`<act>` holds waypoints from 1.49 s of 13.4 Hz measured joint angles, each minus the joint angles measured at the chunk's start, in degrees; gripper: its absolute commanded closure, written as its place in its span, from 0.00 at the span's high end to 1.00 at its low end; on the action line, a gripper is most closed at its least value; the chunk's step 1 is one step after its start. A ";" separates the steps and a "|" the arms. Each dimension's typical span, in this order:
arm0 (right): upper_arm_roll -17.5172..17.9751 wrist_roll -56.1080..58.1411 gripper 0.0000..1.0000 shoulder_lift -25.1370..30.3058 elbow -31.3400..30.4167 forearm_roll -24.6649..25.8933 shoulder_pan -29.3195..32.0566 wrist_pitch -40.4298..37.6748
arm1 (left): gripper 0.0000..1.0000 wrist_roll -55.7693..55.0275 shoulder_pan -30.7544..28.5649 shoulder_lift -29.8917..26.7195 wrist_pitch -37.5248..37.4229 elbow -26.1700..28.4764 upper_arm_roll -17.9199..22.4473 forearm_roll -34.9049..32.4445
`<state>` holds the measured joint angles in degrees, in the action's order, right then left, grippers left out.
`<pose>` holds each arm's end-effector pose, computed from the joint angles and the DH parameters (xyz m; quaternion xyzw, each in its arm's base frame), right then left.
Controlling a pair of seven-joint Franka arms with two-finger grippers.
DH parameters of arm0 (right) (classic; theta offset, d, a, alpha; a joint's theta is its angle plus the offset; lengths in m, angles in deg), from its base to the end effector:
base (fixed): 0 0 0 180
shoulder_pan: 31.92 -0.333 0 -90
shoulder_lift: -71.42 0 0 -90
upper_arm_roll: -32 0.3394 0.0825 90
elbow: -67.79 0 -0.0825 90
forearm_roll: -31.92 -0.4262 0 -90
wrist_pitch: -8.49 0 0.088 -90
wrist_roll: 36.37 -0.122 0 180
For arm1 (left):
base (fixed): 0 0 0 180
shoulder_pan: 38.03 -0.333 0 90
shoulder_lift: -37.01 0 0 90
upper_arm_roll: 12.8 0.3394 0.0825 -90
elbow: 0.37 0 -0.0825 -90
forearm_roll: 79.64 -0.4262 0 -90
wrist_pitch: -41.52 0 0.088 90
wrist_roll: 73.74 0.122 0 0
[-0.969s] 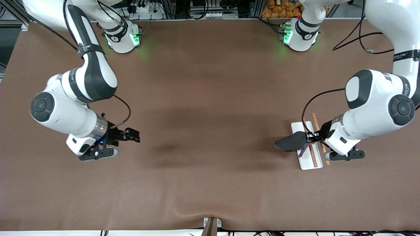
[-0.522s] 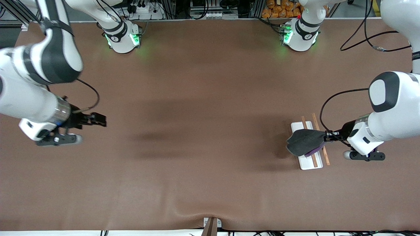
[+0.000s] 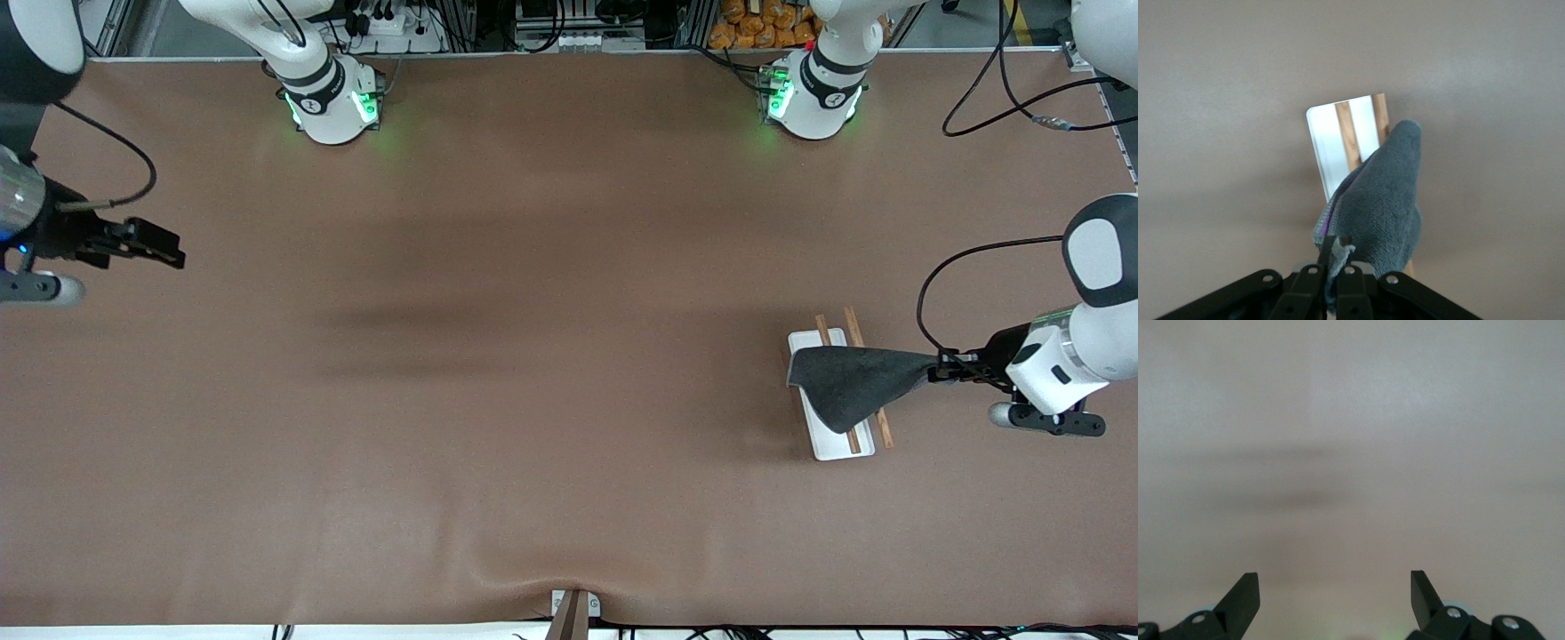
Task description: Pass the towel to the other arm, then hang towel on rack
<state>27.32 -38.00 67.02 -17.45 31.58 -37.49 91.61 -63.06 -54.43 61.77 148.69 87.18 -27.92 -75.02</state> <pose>0.6074 0.0122 0.6192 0.9984 -0.0063 -0.0567 0.0014 0.7179 0.0330 0.4020 0.9932 -0.0587 -0.0279 0.0965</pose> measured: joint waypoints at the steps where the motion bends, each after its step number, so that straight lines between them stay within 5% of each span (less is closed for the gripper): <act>1: 0.01 0.00 1.00 0.63 1.30 0.11 0.00 -2.03 | 0.00 0.77 -0.46 0.01 -0.02 0.13 0.00 0.00; 9: 0.05 -0.01 1.00 1.17 3.63 0.94 0.00 -5.15 | 0.00 1.16 -1.89 0.47 -0.06 1.11 -0.02 0.00; 10: 0.10 -0.01 1.00 1.17 3.63 1.79 0.00 -4.88 | 0.12 1.16 -2.12 0.53 -0.06 1.12 -0.03 0.00; 12: 0.22 -0.01 1.00 1.15 3.62 2.51 0.00 -3.92 | 1.00 1.19 -2.64 0.72 -0.06 1.12 -0.03 0.00; 14: 1.14 -0.02 1.00 1.15 3.62 2.57 0.26 -3.47 | 1.00 1.20 -3.13 0.92 -0.06 1.12 -0.05 0.00; 18: 10.10 -0.23 1.00 1.15 3.63 2.59 7.59 -3.46 | 1.00 1.24 -4.37 0.89 -0.02 0.77 -0.12 0.00; 20: 10.57 -0.28 1.00 1.15 3.63 2.60 8.26 -3.46 | 1.00 1.24 -4.40 0.29 0.04 -0.06 -0.42 0.00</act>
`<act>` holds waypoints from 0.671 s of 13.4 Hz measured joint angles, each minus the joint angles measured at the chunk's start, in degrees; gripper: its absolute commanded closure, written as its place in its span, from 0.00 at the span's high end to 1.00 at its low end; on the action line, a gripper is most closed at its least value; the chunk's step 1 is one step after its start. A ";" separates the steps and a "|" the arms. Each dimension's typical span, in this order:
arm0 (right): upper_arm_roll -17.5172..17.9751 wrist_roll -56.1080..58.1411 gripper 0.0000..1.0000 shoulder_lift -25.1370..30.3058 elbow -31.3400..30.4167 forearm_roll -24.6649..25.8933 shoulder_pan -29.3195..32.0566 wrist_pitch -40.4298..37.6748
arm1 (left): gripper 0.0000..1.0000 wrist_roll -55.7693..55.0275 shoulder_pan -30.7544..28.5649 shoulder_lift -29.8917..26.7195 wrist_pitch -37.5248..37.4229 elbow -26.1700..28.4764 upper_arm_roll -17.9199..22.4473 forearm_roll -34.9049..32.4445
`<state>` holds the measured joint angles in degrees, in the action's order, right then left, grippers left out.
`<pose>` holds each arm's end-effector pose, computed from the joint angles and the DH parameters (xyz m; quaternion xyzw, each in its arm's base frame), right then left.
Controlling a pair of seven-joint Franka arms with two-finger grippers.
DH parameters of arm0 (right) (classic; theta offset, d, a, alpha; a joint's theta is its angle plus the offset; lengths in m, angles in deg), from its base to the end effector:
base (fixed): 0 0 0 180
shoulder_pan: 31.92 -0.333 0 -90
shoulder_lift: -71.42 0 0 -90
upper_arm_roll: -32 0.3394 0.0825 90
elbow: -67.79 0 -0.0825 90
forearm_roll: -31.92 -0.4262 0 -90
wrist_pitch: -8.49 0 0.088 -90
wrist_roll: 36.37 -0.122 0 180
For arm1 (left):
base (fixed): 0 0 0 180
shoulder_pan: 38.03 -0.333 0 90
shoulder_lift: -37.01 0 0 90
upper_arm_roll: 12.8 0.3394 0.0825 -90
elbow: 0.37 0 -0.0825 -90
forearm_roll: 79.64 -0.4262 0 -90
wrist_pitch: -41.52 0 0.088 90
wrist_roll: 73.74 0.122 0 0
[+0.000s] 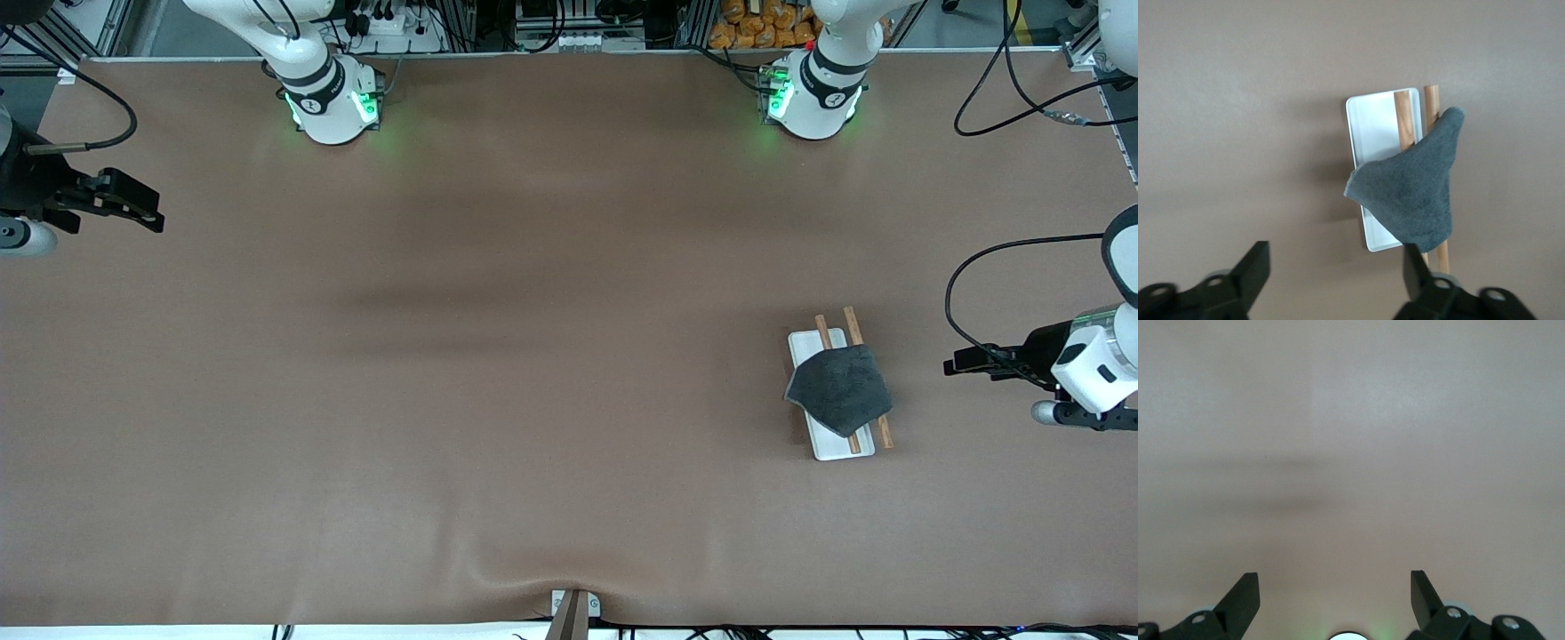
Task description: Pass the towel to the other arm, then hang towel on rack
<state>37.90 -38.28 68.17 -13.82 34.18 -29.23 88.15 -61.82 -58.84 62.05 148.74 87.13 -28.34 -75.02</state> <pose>0.5947 0.0260 0.6583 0.9988 0.0087 -0.0444 0.0186 0.7143 0.0838 0.3996 0.9941 -0.0344 -0.0242 0.0999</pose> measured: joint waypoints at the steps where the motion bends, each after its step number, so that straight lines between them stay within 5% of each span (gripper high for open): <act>1: 0.01 -0.04 1.00 0.00 0.00 0.00 0.14 0.00 | 1.00 -0.01 0.01 -0.96 0.02 -0.48 -0.19 0.00; 9: 0.84 -6.67 1.00 0.17 0.22 -0.80 0.70 0.00 | 1.00 -0.42 0.01 -17.25 -6.47 -1.64 -0.64 0.00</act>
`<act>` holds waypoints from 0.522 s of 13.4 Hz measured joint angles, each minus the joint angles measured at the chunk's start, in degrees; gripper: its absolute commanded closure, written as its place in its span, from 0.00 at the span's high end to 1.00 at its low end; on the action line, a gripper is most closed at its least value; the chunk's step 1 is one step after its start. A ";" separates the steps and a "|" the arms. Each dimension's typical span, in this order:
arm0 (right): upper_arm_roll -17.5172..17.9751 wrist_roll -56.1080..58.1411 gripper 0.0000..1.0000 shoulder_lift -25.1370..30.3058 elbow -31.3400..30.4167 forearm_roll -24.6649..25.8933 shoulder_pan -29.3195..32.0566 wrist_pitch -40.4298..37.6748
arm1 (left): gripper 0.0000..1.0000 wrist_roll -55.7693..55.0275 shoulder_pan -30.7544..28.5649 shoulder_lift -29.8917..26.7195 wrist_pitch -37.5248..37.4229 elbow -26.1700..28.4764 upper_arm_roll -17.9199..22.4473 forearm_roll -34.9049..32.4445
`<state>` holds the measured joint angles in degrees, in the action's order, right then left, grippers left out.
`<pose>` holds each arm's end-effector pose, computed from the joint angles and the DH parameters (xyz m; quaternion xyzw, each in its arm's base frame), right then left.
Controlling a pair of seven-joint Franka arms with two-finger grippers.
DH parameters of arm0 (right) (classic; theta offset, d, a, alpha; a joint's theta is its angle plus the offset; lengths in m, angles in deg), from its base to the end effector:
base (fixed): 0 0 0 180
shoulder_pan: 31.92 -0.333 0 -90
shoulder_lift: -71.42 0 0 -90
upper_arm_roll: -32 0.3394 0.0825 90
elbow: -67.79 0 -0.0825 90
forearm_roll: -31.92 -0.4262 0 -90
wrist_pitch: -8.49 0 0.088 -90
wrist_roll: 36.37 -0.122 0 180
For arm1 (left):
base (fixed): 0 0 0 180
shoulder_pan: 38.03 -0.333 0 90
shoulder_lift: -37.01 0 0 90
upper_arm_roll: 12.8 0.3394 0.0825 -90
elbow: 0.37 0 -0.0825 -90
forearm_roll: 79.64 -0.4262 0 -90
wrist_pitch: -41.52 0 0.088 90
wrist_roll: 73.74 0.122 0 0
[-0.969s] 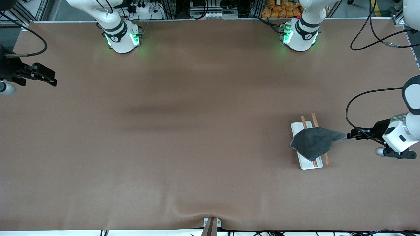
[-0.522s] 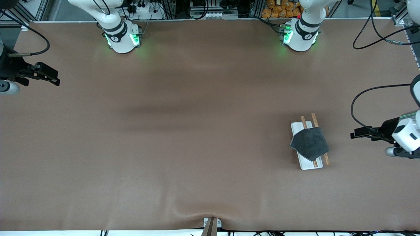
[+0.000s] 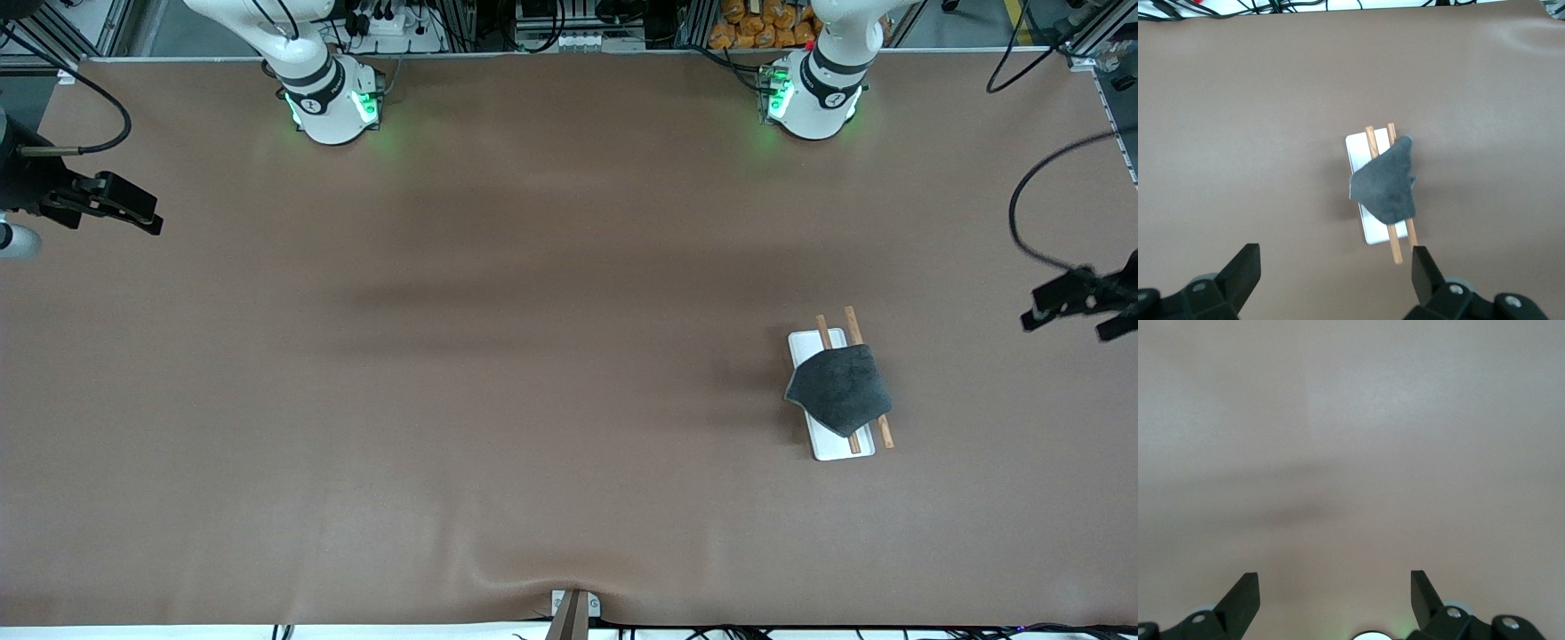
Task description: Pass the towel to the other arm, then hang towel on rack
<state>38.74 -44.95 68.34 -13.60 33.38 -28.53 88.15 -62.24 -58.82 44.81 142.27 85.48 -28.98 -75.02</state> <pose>0.5935 0.0291 0.6620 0.9980 -0.0473 -0.0406 0.0138 0.6569 0.0566 0.6070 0.9948 -0.0525 0.0721 0.0492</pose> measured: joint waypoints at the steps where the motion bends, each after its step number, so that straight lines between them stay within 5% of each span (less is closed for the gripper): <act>1: 0.00 -0.04 1.00 0.00 0.01 0.00 0.01 0.00 | 1.00 -0.63 0.00 -1.27 -1.09 0.00 0.00 0.00; 7: 0.14 3.05 1.00 0.00 0.02 -0.04 0.02 0.01 | 1.00 -10.16 0.35 -5.08 -5.85 0.03 -2.12 -0.26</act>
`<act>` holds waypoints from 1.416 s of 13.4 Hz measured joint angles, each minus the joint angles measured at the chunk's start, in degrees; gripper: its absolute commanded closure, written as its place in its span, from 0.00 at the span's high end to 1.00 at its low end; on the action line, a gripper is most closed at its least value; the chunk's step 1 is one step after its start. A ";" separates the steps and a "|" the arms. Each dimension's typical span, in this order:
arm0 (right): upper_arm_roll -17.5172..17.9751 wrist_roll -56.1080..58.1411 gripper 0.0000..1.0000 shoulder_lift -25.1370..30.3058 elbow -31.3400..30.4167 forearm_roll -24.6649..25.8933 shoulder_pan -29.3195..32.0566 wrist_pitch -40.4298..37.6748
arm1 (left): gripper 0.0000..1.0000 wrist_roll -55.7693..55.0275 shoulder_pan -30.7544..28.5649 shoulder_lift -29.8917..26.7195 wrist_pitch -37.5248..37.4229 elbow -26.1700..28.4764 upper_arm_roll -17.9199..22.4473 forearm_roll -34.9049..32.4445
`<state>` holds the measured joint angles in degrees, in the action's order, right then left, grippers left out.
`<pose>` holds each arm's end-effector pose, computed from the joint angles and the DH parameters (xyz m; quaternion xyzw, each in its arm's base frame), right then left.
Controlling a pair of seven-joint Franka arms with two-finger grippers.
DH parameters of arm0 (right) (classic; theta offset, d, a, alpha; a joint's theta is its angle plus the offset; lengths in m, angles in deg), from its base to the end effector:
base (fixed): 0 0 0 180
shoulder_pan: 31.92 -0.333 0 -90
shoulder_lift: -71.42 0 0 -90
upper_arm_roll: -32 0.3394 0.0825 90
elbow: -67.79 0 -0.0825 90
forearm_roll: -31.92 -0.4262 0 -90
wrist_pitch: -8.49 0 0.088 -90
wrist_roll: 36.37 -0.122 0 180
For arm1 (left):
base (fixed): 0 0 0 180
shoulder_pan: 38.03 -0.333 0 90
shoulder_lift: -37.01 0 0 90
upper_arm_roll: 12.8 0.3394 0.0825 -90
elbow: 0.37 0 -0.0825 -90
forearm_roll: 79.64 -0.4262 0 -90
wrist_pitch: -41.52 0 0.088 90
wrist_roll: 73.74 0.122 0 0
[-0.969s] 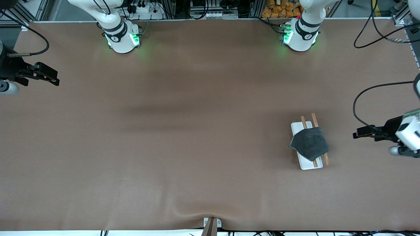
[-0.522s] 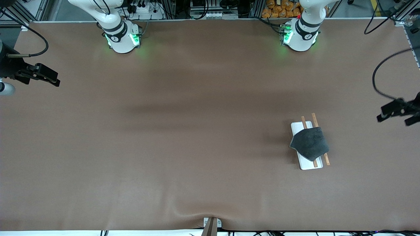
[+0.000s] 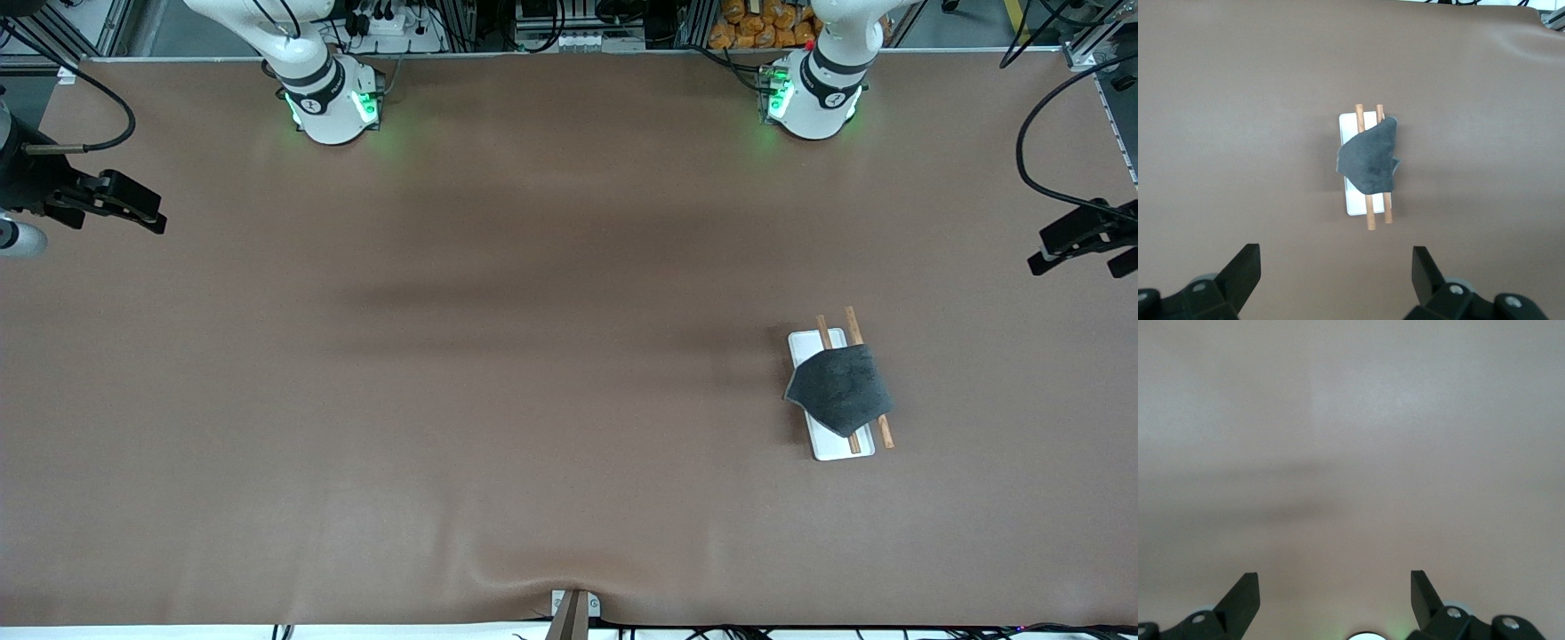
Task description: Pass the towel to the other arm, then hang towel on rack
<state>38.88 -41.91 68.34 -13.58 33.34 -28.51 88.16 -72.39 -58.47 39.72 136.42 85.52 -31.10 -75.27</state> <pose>0.5935 0.0304 0.6621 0.9989 -0.0197 -0.0407 0.0123 0.6223 0.0195 0.6513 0.9974 0.0086 0.0575 0.0438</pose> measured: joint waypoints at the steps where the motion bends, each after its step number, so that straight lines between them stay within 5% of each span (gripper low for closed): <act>1: -0.06 0.46 1.00 0.00 0.00 0.00 0.06 -0.01 | 1.00 -1.32 0.56 -0.33 -0.05 0.00 -0.24 -0.37; 7: -0.36 -0.47 1.00 0.00 0.20 -0.63 0.88 -1.13 | 1.00 -3.74 16.25 -1.30 -4.64 -0.35 11.97 -1.76; 19: -0.35 -0.50 1.00 0.00 0.49 -2.15 2.09 -1.13 | 1.00 -8.12 18.72 -4.60 -7.14 2.28 12.67 -3.20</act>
<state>38.53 -42.41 68.34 -13.08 31.19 -26.42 87.03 -80.51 -39.75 35.12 129.28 87.79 -18.43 -78.47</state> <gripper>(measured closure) 0.000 0.000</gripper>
